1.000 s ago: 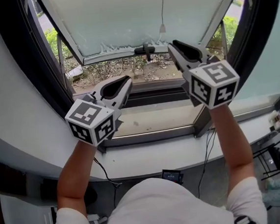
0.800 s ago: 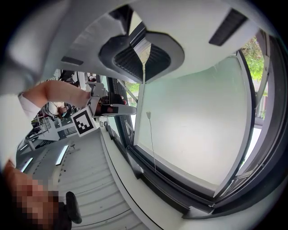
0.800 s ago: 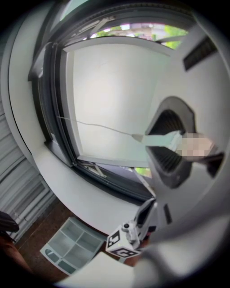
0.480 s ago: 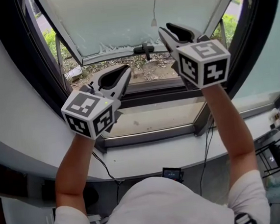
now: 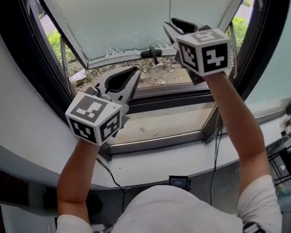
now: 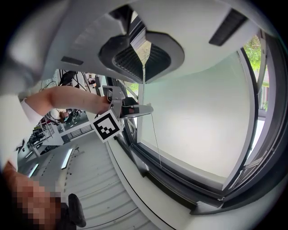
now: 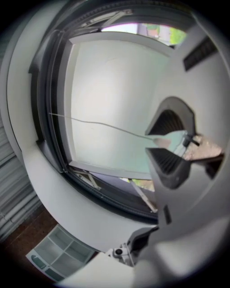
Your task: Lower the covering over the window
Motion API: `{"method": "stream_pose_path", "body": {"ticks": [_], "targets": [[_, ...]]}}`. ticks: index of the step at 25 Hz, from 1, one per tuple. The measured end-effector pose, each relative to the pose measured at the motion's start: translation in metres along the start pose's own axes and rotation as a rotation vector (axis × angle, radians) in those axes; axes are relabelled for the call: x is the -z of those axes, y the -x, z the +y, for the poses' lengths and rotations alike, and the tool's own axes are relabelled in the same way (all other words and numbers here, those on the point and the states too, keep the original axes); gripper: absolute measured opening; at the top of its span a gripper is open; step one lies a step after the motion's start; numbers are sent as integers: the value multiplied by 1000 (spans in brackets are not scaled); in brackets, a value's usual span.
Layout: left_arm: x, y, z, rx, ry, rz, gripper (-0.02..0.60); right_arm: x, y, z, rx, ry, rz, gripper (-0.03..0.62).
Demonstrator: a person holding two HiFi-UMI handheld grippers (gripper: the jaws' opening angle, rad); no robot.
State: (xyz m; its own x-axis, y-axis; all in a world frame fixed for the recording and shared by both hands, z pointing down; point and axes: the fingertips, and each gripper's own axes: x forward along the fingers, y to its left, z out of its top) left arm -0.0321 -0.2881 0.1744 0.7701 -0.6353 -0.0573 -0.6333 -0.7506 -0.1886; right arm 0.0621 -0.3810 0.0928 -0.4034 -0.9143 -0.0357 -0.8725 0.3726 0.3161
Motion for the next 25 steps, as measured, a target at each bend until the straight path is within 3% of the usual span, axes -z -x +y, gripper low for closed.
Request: {"method": "stream_pose_path", "body": {"ticks": [17, 25], "targets": [[1, 6, 1, 4, -25, 20, 31, 2, -23, -10, 16, -49, 46, 83], [6, 6, 0, 13, -31, 28, 31, -3, -21, -11, 27, -13, 43, 55]]}}
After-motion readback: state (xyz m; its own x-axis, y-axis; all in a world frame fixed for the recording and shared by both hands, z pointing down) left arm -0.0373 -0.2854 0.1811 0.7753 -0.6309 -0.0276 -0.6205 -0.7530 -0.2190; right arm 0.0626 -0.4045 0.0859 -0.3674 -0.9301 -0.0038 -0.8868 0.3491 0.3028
